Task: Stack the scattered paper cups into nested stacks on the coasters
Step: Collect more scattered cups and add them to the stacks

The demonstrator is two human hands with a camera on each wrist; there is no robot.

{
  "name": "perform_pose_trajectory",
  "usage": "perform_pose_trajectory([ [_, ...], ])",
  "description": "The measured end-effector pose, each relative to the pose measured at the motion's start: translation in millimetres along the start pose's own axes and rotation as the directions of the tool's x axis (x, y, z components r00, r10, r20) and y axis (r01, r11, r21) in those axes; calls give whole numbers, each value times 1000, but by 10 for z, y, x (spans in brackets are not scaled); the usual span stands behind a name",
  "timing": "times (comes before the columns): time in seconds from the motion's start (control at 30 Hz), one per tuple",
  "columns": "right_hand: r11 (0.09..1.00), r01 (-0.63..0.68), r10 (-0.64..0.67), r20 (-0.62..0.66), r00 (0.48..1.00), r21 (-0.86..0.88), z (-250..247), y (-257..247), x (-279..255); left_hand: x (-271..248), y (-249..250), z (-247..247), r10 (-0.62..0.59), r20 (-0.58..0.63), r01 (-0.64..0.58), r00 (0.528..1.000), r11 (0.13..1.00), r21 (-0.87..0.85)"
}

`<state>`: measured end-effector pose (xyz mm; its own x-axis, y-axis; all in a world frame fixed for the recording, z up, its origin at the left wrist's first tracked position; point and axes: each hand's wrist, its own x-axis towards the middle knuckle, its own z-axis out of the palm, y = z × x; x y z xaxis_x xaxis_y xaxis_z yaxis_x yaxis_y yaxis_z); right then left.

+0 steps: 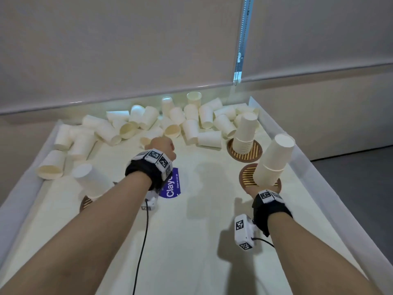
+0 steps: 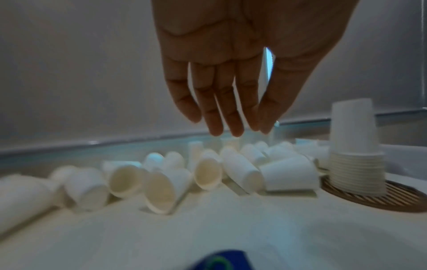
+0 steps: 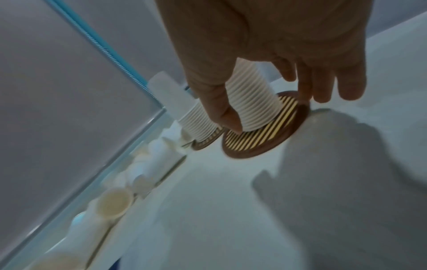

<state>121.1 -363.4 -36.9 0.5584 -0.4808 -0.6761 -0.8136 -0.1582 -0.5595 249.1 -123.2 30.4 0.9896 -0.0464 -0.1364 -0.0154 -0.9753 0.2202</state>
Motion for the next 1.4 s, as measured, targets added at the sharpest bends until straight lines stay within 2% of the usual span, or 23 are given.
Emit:
perform_pose_trajectory([
  [0.1, 974, 77, -86, -35, 996, -212, 201, -147, -246, -100, -586, -309, -131, -37, 136, 991, 971, 197],
  [0.17, 937, 204, -195, 62, 979, -282, 345, -253, -369, -183, -1014, -424, -215, -7, 206, 977, 927, 313],
  [0.27, 856, 383, -334, 195, 922, -346, 580, -349, -537, -291, -1502, -473, -318, 42, 299, 947, 922, 247],
  [0.37, 806, 469, -390, 272, 880, -360, 809, -383, -650, -418, -1779, -409, -347, 95, 324, 933, 925, 197],
  [0.5, 760, 553, -448, 341, 826, -341, 1017, -408, -750, -493, -1997, -267, -321, -58, 326, 945, 937, 128],
  [0.6, 745, 574, -462, 358, 811, -340, 1096, -406, -784, -500, -2094, -266, -292, -98, 299, 951, 952, 70],
  [0.67, 741, 574, -456, 365, 812, -350, 1127, -399, -781, -514, -2096, -249, -317, -120, 322, 941, 946, 30],
  [0.73, 732, 578, -456, 372, 808, -360, 1155, -399, -783, -517, -2099, -190, -342, -121, 333, 932, 939, -93],
  [0.87, 731, 584, -458, 381, 804, -353, 1196, -439, -734, -566, -2085, -93, -330, -2, 320, 944, 916, -240],
  [1.03, 737, 581, -447, 395, 803, -347, 1248, -440, -656, -679, -1776, -88, -250, 13, 245, 968, 934, -258],
  [1.2, 756, 572, -433, 412, 801, -318, 1238, -348, -615, -676, -1259, 91, -153, 36, 157, 988, 974, -162],
  [1.4, 770, 557, -453, 349, 820, -310, 1061, -323, -531, -533, -528, 282, -18, 118, 40, 993, 982, -187],
])
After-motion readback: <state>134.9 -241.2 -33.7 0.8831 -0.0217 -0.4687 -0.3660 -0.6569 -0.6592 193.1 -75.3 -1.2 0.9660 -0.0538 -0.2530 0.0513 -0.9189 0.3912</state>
